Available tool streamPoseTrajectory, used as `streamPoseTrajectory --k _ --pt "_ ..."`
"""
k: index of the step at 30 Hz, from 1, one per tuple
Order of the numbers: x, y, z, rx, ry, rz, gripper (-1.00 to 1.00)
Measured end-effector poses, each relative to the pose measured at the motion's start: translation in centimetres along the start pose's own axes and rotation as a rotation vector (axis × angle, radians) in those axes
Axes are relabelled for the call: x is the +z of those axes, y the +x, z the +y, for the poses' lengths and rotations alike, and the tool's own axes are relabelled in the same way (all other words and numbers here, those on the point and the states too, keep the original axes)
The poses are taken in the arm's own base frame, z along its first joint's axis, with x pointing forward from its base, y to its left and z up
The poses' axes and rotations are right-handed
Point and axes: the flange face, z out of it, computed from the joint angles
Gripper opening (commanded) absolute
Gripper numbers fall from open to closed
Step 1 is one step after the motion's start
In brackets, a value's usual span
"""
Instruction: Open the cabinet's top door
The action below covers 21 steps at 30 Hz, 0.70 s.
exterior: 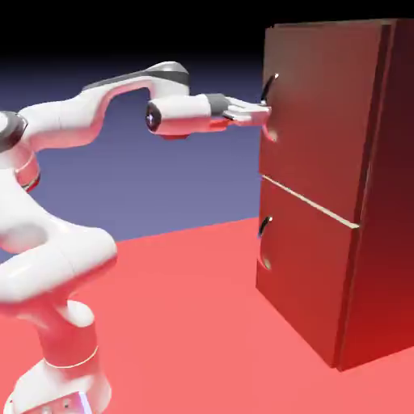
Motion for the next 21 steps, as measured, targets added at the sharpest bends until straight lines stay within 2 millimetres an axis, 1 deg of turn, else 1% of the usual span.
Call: streamPoseTrajectory --k 6,10,15,21 --pt "-5.3 -2.2 -2.2 -0.001 -0.125 0.126 -1.0" --pt "-8.3 -3.9 -3.9 0.001 -0.205 0.205 -1.0" --pt "-11.4 -6.0 -6.0 0.001 -0.293 0.292 -1.0" --pt "-14.2 -8.6 -8.6 0.0 -0.387 0.387 -1.0"
